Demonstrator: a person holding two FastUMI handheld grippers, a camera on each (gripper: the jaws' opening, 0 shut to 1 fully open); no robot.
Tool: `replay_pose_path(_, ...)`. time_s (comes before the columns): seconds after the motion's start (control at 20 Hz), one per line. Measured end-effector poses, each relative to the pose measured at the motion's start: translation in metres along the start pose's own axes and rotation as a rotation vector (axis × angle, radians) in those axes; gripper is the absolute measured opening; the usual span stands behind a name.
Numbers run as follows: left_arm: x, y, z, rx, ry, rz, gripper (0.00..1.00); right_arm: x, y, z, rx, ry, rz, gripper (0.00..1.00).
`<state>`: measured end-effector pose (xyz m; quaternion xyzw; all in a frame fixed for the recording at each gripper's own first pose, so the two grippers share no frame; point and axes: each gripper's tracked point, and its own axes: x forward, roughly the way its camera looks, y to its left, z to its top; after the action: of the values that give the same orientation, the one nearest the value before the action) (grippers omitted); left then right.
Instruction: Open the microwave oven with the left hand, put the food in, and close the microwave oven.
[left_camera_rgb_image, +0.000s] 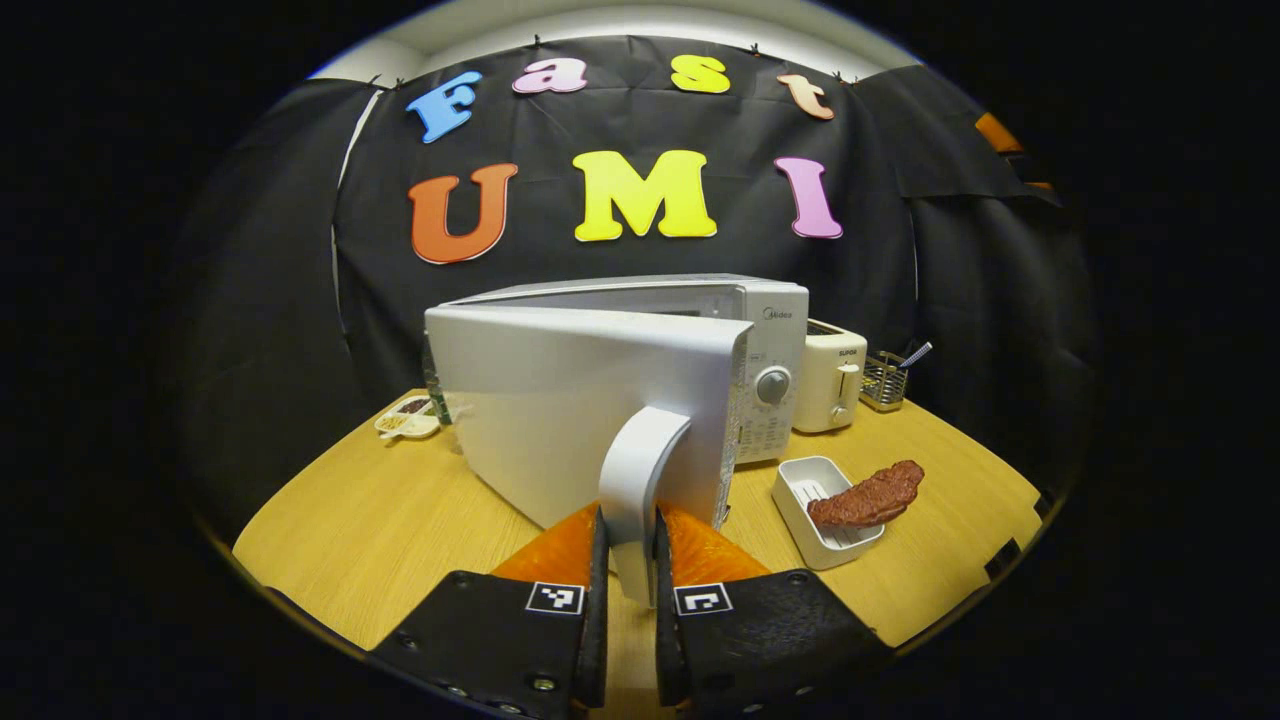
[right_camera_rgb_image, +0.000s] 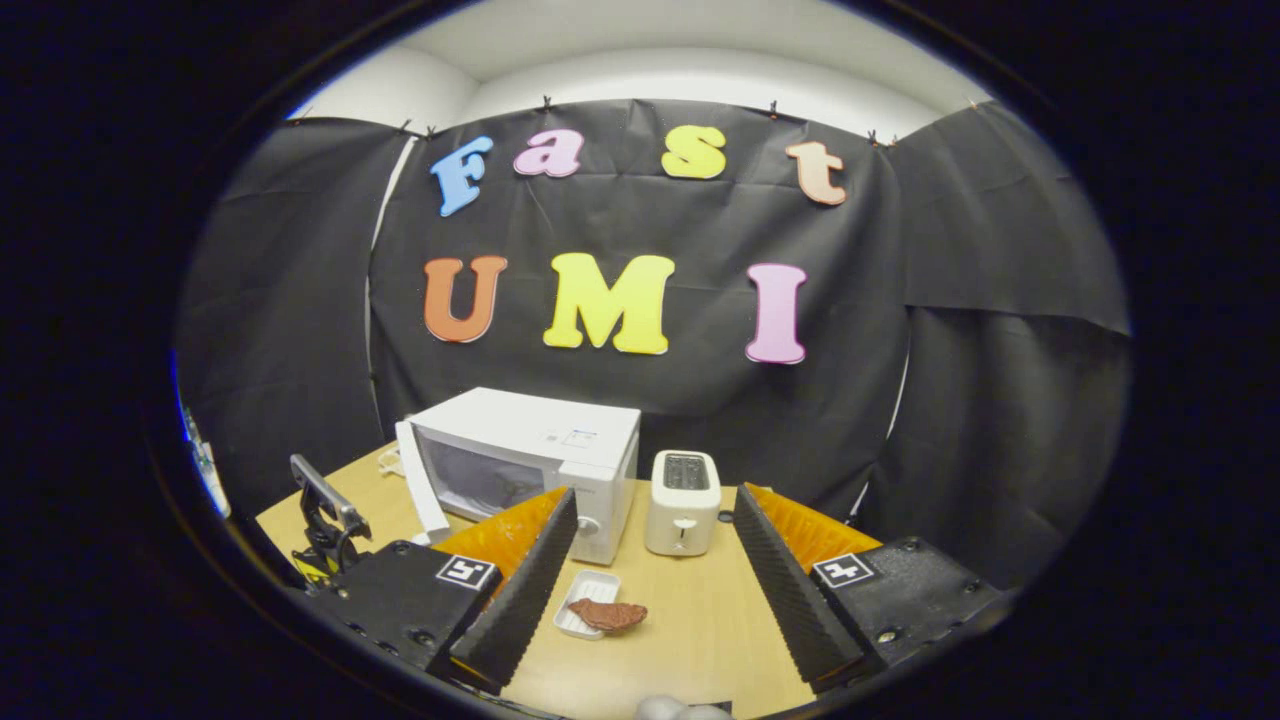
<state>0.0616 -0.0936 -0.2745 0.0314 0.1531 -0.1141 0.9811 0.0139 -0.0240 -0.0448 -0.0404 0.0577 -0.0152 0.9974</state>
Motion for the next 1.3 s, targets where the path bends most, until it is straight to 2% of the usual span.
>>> replay_pose_path(0.05,-0.005,0.009,-0.003,0.013,0.008,0.017,0.21,-0.004,0.006,0.001,-0.002,-0.004,0.004,1.0)
replay_pose_path(0.1,-0.013,0.02,-0.007,0.025,0.012,0.03,0.21,-0.007,0.012,0.002,-0.003,-0.006,0.005,0.91)
replay_pose_path(0.15,-0.019,0.031,-0.009,0.029,0.015,0.044,0.21,-0.012,0.017,0.002,-0.003,-0.009,0.007,1.0)
replay_pose_path(0.2,-0.024,0.04,-0.011,0.026,0.018,0.051,0.22,-0.016,0.02,0.003,-0.005,-0.009,0.004,1.0)
replay_pose_path(0.25,-0.029,0.05,-0.013,0.02,0.023,0.06,0.23,-0.021,0.023,0.003,-0.005,-0.011,0.006,0.91)
replay_pose_path(0.3,-0.032,0.058,-0.015,0.012,0.024,0.066,0.23,-0.025,0.026,0.004,-0.007,-0.013,0.003,1.0)
replay_pose_path(0.35,-0.036,0.067,-0.016,0.011,0.023,0.084,0.23,-0.028,0.029,0.003,-0.012,-0.013,0.004,1.0)
replay_pose_path(0.4,-0.039,0.074,-0.019,0.007,0.025,0.093,0.28,-0.03,0.032,0.003,-0.014,-0.012,0.005,1.0)
replay_pose_path(0.45,-0.042,0.081,-0.018,0.01,0.026,0.106,0.33,-0.032,0.035,0.002,-0.012,-0.01,0.005,0.91)
replay_pose_path(0.5,-0.046,0.085,-0.021,0.014,0.029,0.109,0.33,-0.034,0.039,0.0,-0.009,-0.003,0.009,1.0)
replay_pose_path(0.55,-0.048,0.09,-0.021,0.014,0.029,0.114,0.33,-0.035,0.043,0.0,-0.004,-0.003,0.014,1.0)
replay_pose_path(0.6,-0.05,0.097,-0.022,0.011,0.031,0.117,0.36,-0.036,0.046,0.001,-0.003,-0.004,0.017,0.91)
replay_pose_path(0.65,-0.05,0.102,-0.022,0.005,0.03,0.117,0.38,-0.037,0.048,0.0,-0.005,-0.006,0.021,1.0)
replay_pose_path(0.7,-0.052,0.106,-0.021,-0.003,0.033,0.115,0.42,-0.037,0.051,0.0,-0.005,-0.008,0.021,1.0)
replay_pose_path(0.75,-0.051,0.108,-0.021,-0.02,0.033,0.1,0.52,-0.036,0.053,0.0,-0.005,-0.009,0.026,1.0)
replay_pose_path(0.8,-0.053,0.111,-0.019,-0.025,0.025,0.103,0.75,-0.035,0.056,0.0,-0.003,-0.009,0.029,0.91)
replay_pose_path(0.85,-0.056,0.114,-0.018,-0.016,0.025,0.109,0.75,-0.034,0.059,-0.002,0.0,-0.006,0.034,0.91)
replay_pose_path(0.9,-0.055,0.118,-0.019,-0.008,0.029,0.116,0.77,-0.033,0.063,-0.003,0.006,-0.003,0.042,1.0)
replay_pose_path(0.95,-0.056,0.124,-0.018,-0.007,0.028,0.127,0.8,-0.031,0.067,-0.003,0.016,-0.006,0.048,0.91)
replay_pose_path(1.05,-0.06,0.134,-0.02,-0.019,0.031,0.136,0.87,-0.026,0.074,-0.005,0.025,0.006,0.061,0.91)
replay_pose_path(1.1,-0.062,0.138,-0.021,-0.028,0.036,0.14,0.93,-0.024,0.077,-0.006,0.026,0.009,0.066,1.0)
replay_pose_path(1.3,-0.071,0.161,-0.026,-0.053,0.044,0.16,0.93,-0.023,0.088,0.0,0.01,-0.003,0.081,1.0)
